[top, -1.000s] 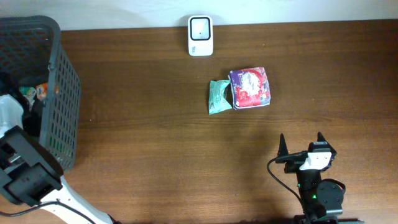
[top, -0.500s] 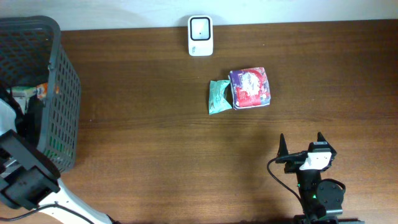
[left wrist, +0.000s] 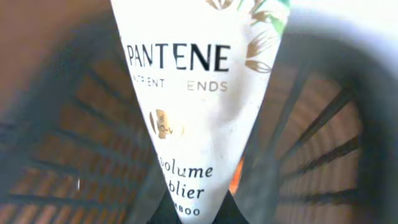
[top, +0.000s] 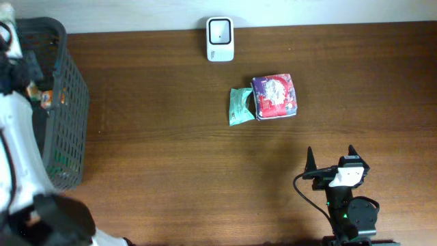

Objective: Scan the item barcode
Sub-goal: 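Carry the Pantene tube past the scanner and set it on the table, then reach into the basket and grasp the orange Kleenex tissue pack, then carry the Kleenex pack past the scanner and place it on the table, then reach into the basket and grasp the green tissue pack with left gripper, then carry the green tissue pack past the scanner and place it on the table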

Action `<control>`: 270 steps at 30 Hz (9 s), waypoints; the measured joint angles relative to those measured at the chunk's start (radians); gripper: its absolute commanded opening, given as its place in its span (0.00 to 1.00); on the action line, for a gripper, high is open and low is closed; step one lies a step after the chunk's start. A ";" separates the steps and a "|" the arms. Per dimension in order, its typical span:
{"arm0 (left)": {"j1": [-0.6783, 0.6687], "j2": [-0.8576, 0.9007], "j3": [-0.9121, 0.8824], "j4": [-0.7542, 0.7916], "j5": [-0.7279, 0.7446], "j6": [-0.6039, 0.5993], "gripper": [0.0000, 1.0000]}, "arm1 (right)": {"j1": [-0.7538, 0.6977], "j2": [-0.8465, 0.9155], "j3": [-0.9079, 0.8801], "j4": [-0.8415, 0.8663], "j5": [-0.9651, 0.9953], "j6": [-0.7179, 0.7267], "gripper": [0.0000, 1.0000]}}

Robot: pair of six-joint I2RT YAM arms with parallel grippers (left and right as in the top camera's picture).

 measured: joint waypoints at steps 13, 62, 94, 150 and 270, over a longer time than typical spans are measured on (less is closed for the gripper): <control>-0.184 -0.195 0.013 -0.066 0.690 -0.545 0.00 | 0.000 0.000 0.000 0.000 0.000 0.000 0.99; -0.271 0.480 1.167 -0.803 0.042 -0.568 0.99 | 0.000 0.000 0.000 0.000 0.000 0.000 0.99; 0.134 0.653 0.269 -0.182 0.341 -0.816 0.84 | 0.000 0.000 0.000 0.000 0.000 0.000 0.99; -0.742 0.297 0.255 -0.612 0.171 -0.153 0.12 | 0.000 0.000 0.000 0.000 0.000 0.000 0.99; -0.662 0.296 0.000 -0.401 0.406 -0.349 0.00 | 0.000 0.000 0.000 0.000 0.000 0.000 0.99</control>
